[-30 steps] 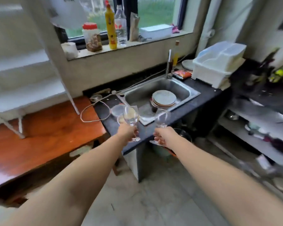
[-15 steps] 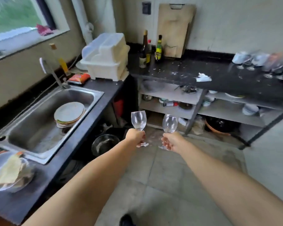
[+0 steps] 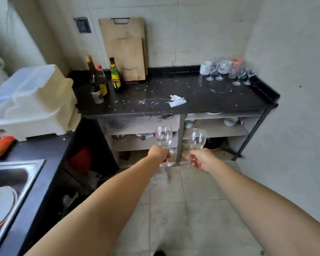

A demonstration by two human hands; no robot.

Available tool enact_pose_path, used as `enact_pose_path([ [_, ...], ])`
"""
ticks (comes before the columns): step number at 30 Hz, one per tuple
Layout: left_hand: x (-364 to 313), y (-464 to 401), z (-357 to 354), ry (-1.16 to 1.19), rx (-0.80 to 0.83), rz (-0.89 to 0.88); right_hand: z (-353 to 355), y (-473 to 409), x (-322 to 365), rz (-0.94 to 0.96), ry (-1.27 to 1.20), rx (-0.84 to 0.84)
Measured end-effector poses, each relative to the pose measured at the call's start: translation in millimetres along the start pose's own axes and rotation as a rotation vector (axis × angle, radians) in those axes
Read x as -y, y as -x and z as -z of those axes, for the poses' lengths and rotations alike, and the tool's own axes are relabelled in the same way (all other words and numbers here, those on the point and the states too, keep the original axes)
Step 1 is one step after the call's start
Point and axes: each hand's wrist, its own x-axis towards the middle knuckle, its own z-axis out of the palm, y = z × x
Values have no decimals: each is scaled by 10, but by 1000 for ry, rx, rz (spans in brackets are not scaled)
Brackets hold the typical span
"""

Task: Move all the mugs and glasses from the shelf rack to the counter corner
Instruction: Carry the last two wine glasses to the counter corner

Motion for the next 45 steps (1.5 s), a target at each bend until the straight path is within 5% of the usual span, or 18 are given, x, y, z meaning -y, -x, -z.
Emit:
enact_pose_path([
  [9,-910,-884,-633,-158,99,-49,542,-809,855,41,-87,-84],
  [22,-2373,-2142,-1862,56,64,-32,1654,-2359,2208,61,-14,-82],
  [45,-4244,-4959,-2399,165,156,158,1967,-5083,4118,-104,-100,-145],
])
